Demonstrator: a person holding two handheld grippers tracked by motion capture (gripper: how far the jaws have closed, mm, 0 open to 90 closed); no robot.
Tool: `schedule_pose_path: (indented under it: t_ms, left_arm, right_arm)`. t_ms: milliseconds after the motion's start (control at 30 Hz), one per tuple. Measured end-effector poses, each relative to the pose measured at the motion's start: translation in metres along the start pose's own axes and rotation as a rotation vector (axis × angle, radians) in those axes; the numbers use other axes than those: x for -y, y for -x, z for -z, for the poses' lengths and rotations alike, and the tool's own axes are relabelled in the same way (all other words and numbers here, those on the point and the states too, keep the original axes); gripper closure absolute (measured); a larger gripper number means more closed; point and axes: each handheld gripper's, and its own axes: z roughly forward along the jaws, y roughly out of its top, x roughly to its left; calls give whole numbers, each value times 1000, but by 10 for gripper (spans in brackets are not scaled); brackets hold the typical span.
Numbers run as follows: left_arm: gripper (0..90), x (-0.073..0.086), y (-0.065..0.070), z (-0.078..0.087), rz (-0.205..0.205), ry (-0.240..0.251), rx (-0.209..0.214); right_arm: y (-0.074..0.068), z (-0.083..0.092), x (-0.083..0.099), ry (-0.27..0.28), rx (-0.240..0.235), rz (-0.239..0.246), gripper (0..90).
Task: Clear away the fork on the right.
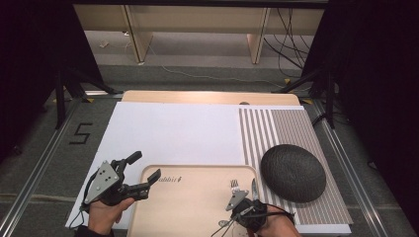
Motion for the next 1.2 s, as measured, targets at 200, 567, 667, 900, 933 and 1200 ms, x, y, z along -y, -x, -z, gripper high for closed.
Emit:
schedule_pose_path:
  t_ms: [200, 567, 667, 900, 933, 1200]
  left_arm:
    - [172, 0, 0, 0, 0, 0, -1]
    - [172, 0, 0, 0, 0, 0, 0]
    - [172, 0, 0, 0, 0, 0, 0]
    - [172, 0, 1, 0, 0, 1, 2]
    - [172, 0, 1, 0, 0, 1, 1]
    - [172, 0, 1, 0, 0, 1, 1]
  right_arm:
    - [5, 2, 5, -6, 5, -11, 900]
    - [14, 9, 15, 7, -3, -46, 900]
    - [16, 12, 16, 43, -14, -62, 775]
    - [19, 18, 12, 135, 22, -117, 285]
    - [20, 19, 12, 142, 27, -124, 257]
    - [26, 24, 12, 205, 91, -175, 183]
